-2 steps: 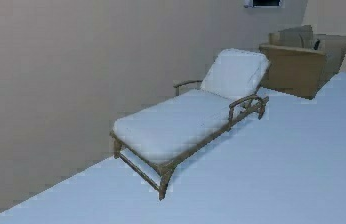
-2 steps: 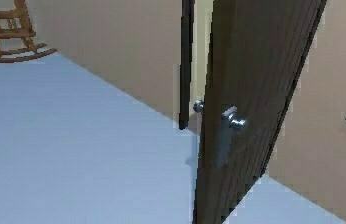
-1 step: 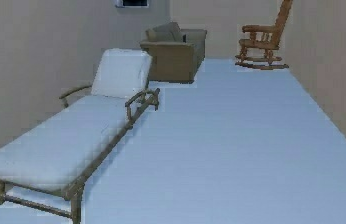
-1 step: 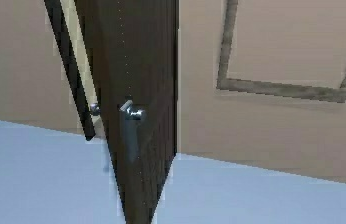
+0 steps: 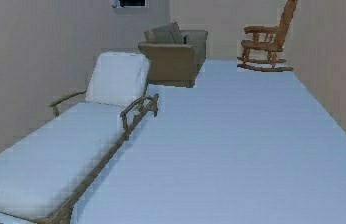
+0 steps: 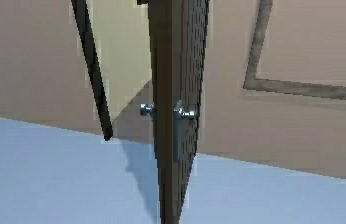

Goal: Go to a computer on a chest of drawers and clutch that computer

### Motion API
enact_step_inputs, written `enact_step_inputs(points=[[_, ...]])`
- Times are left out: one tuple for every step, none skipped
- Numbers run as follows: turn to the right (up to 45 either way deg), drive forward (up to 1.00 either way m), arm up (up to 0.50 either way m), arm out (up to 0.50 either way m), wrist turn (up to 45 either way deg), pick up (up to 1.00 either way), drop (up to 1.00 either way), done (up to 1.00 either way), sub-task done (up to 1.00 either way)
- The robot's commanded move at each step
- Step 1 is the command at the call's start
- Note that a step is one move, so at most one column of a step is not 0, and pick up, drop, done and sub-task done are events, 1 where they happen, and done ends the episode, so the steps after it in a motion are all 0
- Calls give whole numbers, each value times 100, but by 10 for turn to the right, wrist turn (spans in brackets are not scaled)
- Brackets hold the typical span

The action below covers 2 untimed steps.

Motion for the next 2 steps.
enact_step_inputs(points=[[360,0,0,0,0,0,0,0,0],[0,35,0,0,0,0,0,0,0]])
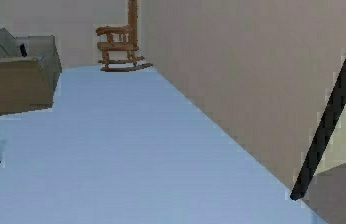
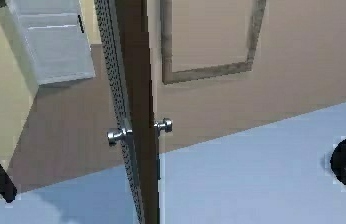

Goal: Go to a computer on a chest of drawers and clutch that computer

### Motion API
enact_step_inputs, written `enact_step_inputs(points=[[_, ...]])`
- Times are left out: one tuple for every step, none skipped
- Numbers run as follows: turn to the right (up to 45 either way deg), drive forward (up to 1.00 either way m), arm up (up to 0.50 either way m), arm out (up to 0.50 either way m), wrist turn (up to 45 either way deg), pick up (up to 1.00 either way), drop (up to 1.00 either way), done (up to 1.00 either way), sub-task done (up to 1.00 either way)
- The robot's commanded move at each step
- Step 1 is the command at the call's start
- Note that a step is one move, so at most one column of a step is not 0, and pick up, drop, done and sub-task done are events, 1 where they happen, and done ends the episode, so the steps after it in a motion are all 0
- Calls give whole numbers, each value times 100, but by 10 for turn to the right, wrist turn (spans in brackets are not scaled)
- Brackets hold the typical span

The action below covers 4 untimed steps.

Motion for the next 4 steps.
enact_step_inputs(points=[[360,0,0,0,0,0,0,0,0],[0,45,0,0,0,0,0,0,0],[300,0,0,0,0,0,0,0,0],[0,100,0,0,0,0,0,0,0]])
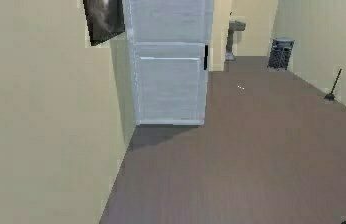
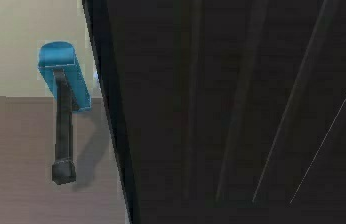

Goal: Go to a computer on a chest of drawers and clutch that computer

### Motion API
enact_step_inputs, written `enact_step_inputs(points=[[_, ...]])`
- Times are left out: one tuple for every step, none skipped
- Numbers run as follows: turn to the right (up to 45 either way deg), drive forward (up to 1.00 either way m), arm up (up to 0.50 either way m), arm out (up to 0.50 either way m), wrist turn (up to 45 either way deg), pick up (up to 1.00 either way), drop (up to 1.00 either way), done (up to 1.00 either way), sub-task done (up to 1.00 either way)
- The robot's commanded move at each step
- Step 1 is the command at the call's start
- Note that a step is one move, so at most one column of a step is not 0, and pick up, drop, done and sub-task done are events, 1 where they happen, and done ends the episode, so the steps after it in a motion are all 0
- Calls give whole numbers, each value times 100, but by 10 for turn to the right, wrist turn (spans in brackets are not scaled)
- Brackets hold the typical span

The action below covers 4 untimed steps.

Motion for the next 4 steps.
enact_step_inputs(points=[[120,0,0,0,0,0,0,0,0],[0,20,0,0,0,0,0,0,0],[60,0,0,0,0,0,0,0,0],[0,100,0,0,0,0,0,0,0]])
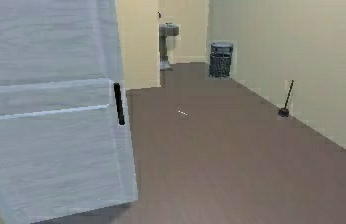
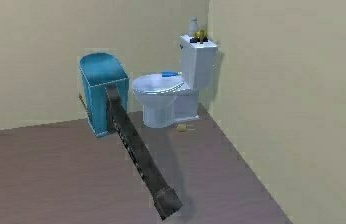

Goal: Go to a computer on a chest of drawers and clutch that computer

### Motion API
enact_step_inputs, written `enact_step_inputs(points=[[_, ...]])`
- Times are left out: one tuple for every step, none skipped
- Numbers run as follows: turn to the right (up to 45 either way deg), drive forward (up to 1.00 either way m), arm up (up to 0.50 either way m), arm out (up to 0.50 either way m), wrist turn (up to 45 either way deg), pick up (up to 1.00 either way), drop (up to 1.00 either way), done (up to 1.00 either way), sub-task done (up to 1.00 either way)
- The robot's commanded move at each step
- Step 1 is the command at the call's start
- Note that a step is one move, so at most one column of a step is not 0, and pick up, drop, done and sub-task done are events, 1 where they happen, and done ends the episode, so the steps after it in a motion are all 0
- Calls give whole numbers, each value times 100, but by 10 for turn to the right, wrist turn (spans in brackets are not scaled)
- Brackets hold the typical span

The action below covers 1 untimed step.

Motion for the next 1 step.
enact_step_inputs(points=[[30,0,0,0,0,0,0,0,0]])
